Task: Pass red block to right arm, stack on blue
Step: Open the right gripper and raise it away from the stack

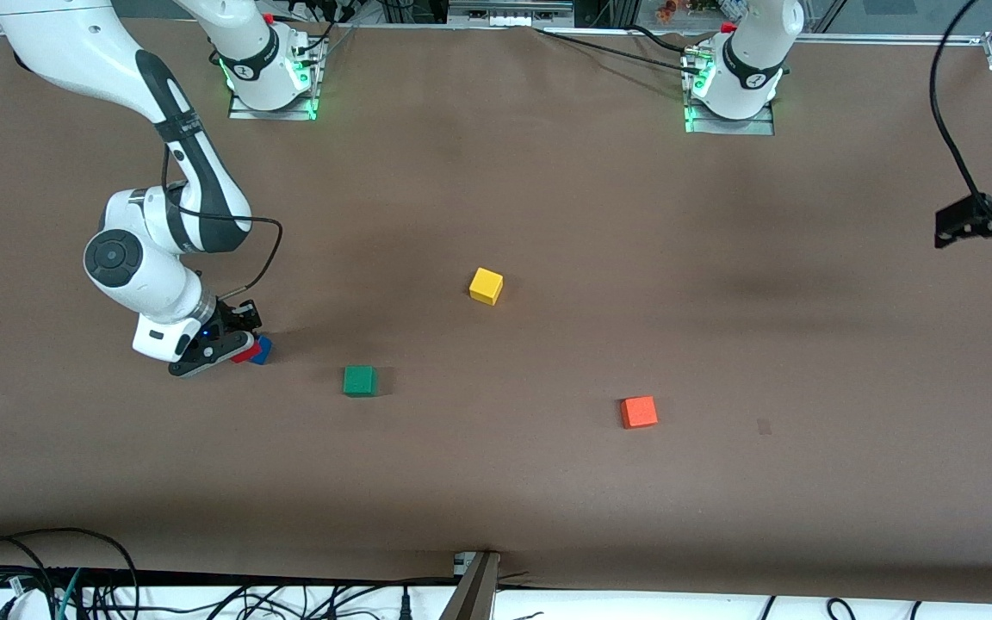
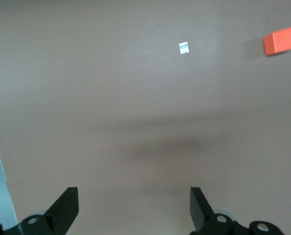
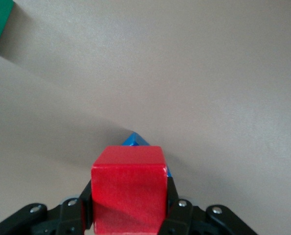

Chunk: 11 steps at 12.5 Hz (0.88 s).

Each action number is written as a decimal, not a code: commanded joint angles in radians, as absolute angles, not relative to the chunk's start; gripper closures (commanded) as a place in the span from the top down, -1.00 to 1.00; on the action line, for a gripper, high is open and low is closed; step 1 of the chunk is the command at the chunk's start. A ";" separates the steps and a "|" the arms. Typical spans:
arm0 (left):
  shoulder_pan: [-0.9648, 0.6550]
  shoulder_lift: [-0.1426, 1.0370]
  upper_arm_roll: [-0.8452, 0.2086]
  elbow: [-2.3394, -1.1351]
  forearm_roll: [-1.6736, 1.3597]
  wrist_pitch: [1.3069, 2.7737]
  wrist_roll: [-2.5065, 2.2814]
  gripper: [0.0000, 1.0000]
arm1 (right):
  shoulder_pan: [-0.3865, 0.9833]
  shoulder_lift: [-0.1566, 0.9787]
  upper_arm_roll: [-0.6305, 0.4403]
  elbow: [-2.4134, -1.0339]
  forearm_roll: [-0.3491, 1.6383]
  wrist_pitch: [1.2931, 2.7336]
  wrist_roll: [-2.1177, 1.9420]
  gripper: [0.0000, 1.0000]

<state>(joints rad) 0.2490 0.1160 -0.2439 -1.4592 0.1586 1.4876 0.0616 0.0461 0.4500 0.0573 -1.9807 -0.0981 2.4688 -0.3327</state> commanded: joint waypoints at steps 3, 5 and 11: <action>0.113 0.037 -0.118 -1.600 0.027 1.604 -0.146 1.00 | 0.041 0.365 0.066 -1.988 -0.100 2.436 -0.318 1.00; 0.141 0.034 -0.118 -1.608 -0.007 1.611 -0.135 1.00 | 0.043 0.298 0.069 -1.968 -0.100 2.358 -0.228 1.00; 0.175 0.026 -0.120 -1.626 -0.031 1.609 -0.109 1.00 | 0.051 0.072 0.090 -1.853 -0.097 1.920 0.072 1.00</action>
<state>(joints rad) 0.1673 0.0552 -0.1171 -1.6028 -0.0060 1.5938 -0.1306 0.0525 0.1499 0.0841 -1.8805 -0.0972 2.0646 0.0075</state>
